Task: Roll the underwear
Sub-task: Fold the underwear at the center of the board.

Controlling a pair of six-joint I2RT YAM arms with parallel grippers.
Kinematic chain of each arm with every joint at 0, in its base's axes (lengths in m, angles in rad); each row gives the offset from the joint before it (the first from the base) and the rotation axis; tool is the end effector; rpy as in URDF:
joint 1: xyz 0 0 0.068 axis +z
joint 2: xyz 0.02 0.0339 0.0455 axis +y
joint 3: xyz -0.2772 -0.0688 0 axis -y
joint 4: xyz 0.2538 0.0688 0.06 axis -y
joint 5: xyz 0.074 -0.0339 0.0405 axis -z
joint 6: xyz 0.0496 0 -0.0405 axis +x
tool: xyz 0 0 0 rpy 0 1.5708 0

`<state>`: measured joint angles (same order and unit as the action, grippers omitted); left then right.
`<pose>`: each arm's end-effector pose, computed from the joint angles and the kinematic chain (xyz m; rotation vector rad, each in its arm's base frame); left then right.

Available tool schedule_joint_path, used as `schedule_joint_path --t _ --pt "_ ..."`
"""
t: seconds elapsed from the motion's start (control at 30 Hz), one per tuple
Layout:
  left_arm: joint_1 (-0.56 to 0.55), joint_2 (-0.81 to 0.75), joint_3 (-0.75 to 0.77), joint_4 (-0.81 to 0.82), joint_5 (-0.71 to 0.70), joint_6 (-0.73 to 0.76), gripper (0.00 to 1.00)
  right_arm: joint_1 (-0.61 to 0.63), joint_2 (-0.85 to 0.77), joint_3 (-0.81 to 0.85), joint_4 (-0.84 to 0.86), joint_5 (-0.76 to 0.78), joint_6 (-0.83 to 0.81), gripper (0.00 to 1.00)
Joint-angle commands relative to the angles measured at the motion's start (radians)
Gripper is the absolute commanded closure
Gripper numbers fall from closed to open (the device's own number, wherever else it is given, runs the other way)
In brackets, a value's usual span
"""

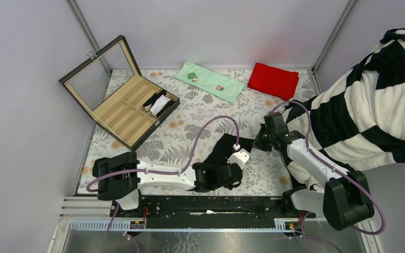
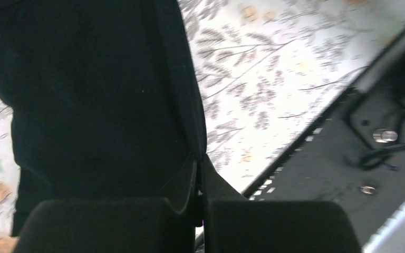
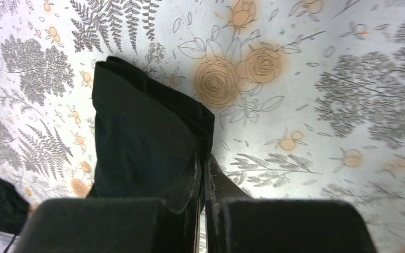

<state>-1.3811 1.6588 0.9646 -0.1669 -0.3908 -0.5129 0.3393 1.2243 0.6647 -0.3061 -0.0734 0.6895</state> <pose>0.0857 -0.3460 0.1824 0.8449 2.2386 -0.4418 0.2372 0.0876 0.1963 0.4039 2.4778 0.5347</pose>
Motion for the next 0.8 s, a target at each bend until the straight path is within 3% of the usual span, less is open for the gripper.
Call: schedule_joint_path --t 0.0,0.23,0.43,0.77 --pt "-0.001 -0.030 0.011 0.118 0.180 0.001 1.00 -0.008 -0.080 0.068 -0.158 0.140 -0.090 1.00" --pt "0.003 -0.037 0.003 0.181 0.209 -0.031 1.00 -0.008 -0.138 0.120 -0.305 0.213 -0.132 1.00" --pt "0.030 -0.067 -0.094 0.299 0.262 -0.105 1.00 -0.008 -0.113 0.165 -0.359 0.183 -0.152 1.00" --pt "0.052 -0.065 -0.112 0.300 0.276 -0.091 1.00 -0.008 -0.130 0.047 -0.242 0.118 -0.058 0.99"
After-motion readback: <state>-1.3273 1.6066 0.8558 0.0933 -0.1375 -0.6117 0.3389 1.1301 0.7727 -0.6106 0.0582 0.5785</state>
